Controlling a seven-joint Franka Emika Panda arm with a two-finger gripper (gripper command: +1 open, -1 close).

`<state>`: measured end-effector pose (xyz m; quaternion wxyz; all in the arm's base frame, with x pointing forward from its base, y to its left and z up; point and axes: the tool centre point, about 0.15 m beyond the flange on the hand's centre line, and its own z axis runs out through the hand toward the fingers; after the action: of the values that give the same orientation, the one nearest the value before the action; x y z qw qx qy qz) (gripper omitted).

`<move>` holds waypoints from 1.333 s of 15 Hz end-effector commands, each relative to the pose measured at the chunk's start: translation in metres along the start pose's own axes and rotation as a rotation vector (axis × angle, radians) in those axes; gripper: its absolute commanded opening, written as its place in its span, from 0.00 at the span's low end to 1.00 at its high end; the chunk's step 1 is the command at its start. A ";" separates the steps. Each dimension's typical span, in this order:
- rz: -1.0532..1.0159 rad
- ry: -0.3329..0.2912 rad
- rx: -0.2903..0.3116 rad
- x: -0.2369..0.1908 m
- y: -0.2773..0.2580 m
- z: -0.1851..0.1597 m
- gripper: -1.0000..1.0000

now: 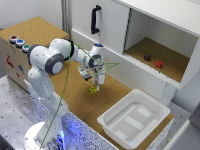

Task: Rotate the yellow block 90 degrees to the left

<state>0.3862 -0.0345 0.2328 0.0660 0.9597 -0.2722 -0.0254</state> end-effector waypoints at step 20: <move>-0.295 0.141 0.101 -0.005 -0.003 0.035 0.00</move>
<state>0.3598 -0.0274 0.2203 0.0154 0.9931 -0.0964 0.0648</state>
